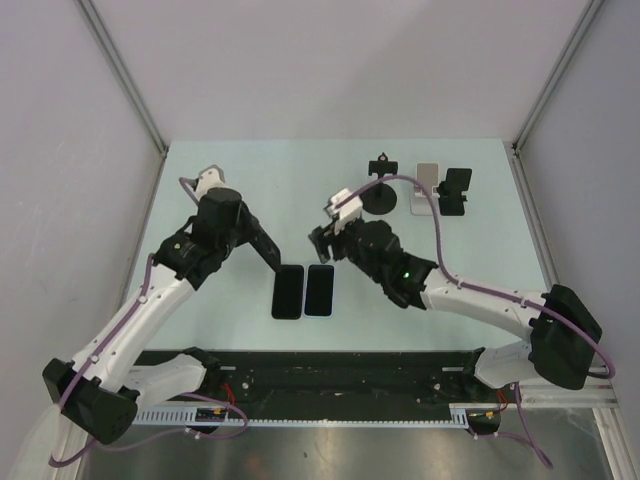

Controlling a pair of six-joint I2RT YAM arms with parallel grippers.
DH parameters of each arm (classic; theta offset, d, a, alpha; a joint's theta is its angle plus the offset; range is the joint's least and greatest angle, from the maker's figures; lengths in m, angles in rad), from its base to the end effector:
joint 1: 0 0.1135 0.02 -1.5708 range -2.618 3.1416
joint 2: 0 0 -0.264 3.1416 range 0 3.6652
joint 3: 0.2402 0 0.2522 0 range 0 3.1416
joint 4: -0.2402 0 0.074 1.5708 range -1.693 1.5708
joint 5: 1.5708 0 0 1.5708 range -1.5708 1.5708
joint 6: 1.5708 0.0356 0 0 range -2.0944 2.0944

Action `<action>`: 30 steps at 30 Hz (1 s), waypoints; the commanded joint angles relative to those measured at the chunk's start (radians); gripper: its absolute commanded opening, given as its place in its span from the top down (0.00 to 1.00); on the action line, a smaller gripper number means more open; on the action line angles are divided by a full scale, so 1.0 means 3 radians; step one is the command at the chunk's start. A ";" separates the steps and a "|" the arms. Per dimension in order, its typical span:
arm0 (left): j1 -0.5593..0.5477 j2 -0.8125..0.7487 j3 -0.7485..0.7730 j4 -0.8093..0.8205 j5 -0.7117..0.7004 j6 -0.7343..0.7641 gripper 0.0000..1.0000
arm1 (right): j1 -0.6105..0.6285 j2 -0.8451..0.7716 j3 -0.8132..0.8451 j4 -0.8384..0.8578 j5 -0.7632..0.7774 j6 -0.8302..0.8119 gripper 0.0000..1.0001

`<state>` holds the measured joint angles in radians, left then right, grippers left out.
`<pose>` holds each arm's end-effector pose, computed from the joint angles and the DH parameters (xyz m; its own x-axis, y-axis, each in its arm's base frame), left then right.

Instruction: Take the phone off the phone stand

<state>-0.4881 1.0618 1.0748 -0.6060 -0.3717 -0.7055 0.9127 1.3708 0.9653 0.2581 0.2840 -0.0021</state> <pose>0.2042 -0.0938 0.3473 -0.4866 -0.4256 -0.7629 -0.1899 0.9039 -0.3832 0.2056 0.2497 0.3149 -0.0886 -0.1179 -0.9891 -0.5901 0.8062 -0.0432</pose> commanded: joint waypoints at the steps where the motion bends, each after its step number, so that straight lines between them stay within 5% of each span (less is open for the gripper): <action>1: 0.0021 -0.0139 0.0017 0.0210 0.0165 -0.0557 0.97 | 0.0429 0.0012 -0.0221 0.0673 -0.0098 -0.0197 0.30; 11: 0.0021 -0.0001 -0.0008 0.0210 0.0574 -0.0839 0.97 | 0.1017 0.0600 -0.0216 0.1399 0.0137 -0.0611 0.31; 23: 0.0016 0.0014 -0.0034 0.0215 0.0677 -0.0895 0.97 | 0.1161 0.1147 0.0019 0.1681 0.1052 -0.1123 0.43; 26: 0.0016 0.0040 -0.0049 0.0210 0.0697 -0.0905 0.97 | 0.1171 0.1254 0.0055 0.1767 0.1119 -0.1220 0.55; 30: 0.0016 0.0076 -0.0044 0.0215 0.0697 -0.0921 0.95 | 0.1202 0.1326 0.0106 0.1839 0.1226 -0.1338 0.85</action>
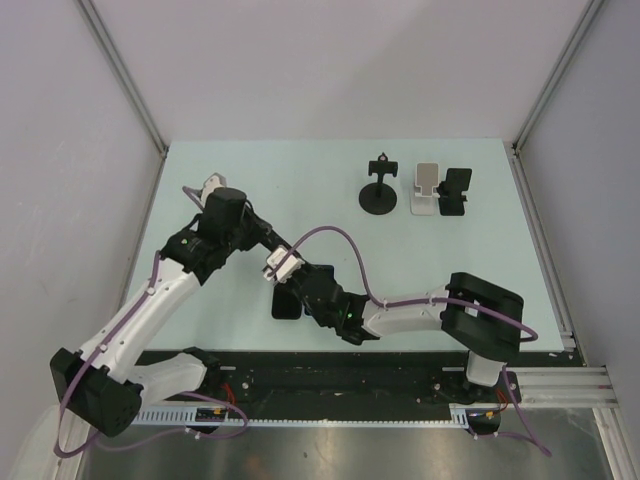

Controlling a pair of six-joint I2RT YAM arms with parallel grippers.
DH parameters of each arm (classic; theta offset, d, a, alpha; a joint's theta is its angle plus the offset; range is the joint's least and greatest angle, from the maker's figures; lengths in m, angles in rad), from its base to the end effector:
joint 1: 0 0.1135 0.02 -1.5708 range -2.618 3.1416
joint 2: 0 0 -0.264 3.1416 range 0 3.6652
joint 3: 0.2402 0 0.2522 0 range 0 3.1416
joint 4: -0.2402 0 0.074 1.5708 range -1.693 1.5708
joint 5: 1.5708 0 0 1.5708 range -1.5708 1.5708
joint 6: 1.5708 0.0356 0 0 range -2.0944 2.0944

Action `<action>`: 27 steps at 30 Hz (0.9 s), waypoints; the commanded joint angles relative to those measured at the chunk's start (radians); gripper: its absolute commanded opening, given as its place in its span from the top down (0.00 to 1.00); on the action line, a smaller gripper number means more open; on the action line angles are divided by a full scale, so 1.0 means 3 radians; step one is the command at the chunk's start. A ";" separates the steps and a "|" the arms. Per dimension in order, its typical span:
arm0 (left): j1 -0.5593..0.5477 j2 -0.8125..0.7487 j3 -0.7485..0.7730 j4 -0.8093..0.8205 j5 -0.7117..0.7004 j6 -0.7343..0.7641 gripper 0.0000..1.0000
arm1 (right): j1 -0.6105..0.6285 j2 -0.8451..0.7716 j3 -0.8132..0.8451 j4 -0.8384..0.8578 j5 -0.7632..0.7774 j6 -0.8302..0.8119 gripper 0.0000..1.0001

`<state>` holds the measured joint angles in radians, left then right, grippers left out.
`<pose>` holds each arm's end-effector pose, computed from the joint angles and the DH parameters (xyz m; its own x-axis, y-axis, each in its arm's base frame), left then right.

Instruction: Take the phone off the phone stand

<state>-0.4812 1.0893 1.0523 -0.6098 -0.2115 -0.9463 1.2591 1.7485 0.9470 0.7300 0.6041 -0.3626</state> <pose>0.2087 -0.1006 0.3328 -0.5590 -0.6029 -0.5692 -0.2556 0.7784 -0.5734 0.1368 0.3585 0.2317 0.1957 -0.3444 -0.9182 -0.5777 0.7161 -0.3917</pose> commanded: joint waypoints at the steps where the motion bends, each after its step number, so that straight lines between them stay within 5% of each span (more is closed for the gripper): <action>1: -0.0007 -0.0016 0.0036 0.0223 0.0153 -0.0103 0.92 | 0.0062 0.0077 0.0177 0.0272 0.0175 -0.0156 0.89; 3: -0.0007 -0.0016 0.0046 0.0223 0.0092 -0.0067 0.88 | 0.0062 0.0067 0.0177 0.0216 0.0200 -0.0111 1.00; 11: -0.0007 -0.0082 0.0265 0.0228 -0.0307 0.0367 0.25 | -0.0019 -0.0234 0.0172 -0.0463 0.0180 0.0450 1.00; 20: -0.0002 -0.0317 0.0547 0.0309 -0.1140 0.1486 0.00 | -0.0438 -0.0898 0.0049 -0.1623 -0.0488 0.1453 1.00; 27: -0.0007 -0.0573 0.0292 0.0733 -0.1019 0.2519 0.00 | -0.1169 -0.1481 -0.0323 -0.2167 -0.1542 0.2542 1.00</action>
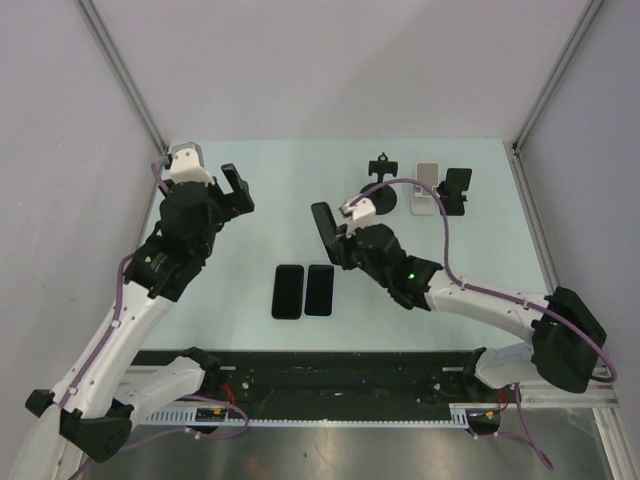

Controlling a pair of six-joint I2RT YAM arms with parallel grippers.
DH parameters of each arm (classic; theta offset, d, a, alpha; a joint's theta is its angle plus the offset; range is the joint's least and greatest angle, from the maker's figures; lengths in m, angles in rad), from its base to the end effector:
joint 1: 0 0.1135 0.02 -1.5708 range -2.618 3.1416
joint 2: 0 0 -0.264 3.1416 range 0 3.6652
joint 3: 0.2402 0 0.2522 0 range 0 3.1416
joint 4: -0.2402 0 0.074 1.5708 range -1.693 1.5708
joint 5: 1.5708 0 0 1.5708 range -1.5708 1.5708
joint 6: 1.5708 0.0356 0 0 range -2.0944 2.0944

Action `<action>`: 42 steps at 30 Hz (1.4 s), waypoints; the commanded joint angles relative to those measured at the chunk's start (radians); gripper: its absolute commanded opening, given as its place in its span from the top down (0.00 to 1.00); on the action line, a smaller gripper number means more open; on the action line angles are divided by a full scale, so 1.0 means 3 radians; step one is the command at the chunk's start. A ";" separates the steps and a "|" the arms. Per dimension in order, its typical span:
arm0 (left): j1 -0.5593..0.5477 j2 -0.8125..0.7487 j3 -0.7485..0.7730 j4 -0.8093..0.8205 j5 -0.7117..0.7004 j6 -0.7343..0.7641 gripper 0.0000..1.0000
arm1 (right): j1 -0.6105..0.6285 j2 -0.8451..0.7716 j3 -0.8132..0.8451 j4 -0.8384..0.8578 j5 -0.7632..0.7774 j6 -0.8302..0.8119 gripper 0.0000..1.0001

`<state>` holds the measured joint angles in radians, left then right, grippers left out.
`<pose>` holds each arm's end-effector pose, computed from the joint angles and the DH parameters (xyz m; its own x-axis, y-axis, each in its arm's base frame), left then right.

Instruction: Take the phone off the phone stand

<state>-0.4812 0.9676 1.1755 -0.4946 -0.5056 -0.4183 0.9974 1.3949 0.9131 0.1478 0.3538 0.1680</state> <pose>0.1838 -0.0765 0.4104 -0.2263 -0.2828 -0.9321 -0.1081 0.9583 -0.2645 0.1840 0.2622 0.2779 -0.2774 -0.1404 -0.9504 -0.5721 0.8189 0.0460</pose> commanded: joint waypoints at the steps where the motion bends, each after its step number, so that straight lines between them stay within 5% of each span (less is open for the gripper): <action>1: -0.0007 -0.0208 -0.0256 0.0466 -0.0002 0.0826 0.00 | -0.0459 -0.0430 -0.0332 -0.0247 -0.0815 0.0967 1.00; 9: -0.0007 -0.0423 -0.0666 0.0835 0.0330 0.1082 0.00 | -0.1013 -0.0738 -0.0962 -0.0161 -0.1736 0.1812 1.00; 14: -0.0001 -0.0428 -0.0753 0.0846 0.0361 0.1118 0.00 | -0.1314 -0.0682 -0.1361 0.0386 -0.2216 0.2353 1.00; 25: 0.0009 -0.0439 -0.0794 0.0887 0.0325 0.1139 0.00 | -0.1402 -0.0023 -0.1790 0.1658 -0.2611 0.3146 1.00; 42: 0.0019 -0.0464 -0.0804 0.0897 0.0366 0.1118 0.00 | -0.1407 0.0704 -0.1944 0.2258 -0.2805 0.3428 1.00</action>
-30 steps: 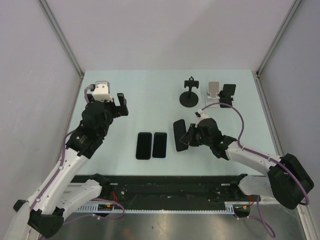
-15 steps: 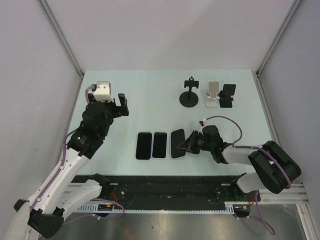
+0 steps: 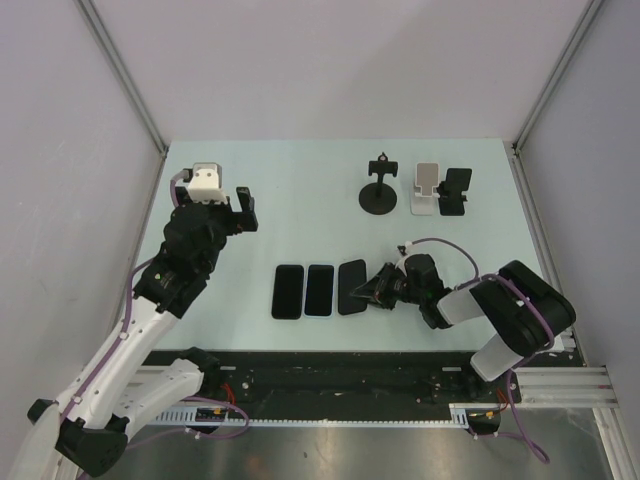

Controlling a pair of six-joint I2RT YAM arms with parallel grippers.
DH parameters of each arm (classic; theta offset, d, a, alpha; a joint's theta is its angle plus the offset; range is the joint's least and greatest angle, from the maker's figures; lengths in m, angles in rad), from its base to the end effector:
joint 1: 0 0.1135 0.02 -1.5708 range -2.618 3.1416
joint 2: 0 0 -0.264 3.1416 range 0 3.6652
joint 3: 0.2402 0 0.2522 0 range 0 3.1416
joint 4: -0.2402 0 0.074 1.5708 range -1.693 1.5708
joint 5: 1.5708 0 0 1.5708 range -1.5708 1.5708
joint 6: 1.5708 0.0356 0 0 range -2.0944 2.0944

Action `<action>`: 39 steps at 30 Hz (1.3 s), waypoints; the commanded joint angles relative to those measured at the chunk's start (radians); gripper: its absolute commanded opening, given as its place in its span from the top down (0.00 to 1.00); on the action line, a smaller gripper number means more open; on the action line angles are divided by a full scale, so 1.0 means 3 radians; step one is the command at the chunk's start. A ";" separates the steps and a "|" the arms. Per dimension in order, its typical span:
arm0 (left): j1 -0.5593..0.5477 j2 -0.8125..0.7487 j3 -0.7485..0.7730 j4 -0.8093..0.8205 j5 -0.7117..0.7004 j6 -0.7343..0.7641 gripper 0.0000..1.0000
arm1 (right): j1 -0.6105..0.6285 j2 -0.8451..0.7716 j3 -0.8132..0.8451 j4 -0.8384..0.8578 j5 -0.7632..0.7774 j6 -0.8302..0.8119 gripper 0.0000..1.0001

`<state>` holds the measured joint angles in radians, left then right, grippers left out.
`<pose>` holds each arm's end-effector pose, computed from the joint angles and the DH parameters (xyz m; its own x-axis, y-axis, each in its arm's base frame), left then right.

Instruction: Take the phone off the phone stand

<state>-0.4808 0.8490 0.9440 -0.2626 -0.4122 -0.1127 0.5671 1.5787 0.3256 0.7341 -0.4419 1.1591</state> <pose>0.1740 -0.0747 0.3768 -0.1552 -0.0352 -0.9873 0.0564 0.9974 -0.0445 0.2008 0.1460 0.1109 -0.8995 0.4093 -0.1531 0.0638 0.4695 0.8806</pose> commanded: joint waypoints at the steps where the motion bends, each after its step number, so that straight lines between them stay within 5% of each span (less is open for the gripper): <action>1: 0.0018 -0.0064 -0.0038 0.0124 0.0055 0.0100 0.00 | 0.0027 0.0096 0.0009 0.0294 -0.0153 0.0125 0.99; 10: 0.0023 -0.0074 -0.0038 0.0124 0.0065 0.0100 0.00 | 0.0022 -0.0103 0.0060 -0.0253 -0.0117 -0.0176 0.64; 15: 0.0043 -0.0074 -0.0038 0.0134 0.0095 0.0095 0.00 | 0.0043 -0.0241 0.0157 -0.0682 -0.0025 -0.0422 0.55; 29: 0.0059 -0.0089 -0.0043 0.0129 0.0121 0.0074 0.00 | 0.0165 -0.0798 0.0474 -0.1976 0.0803 -0.1266 0.44; 39: 0.0064 -0.0089 -0.0048 0.0134 0.0126 0.0069 0.00 | 0.0283 -0.0610 0.0622 -0.1910 0.1039 -0.1425 0.53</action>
<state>-0.4694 0.8413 0.9348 -0.2550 -0.3882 -0.1131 0.6338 1.3624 0.4721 0.1432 -0.1741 0.7612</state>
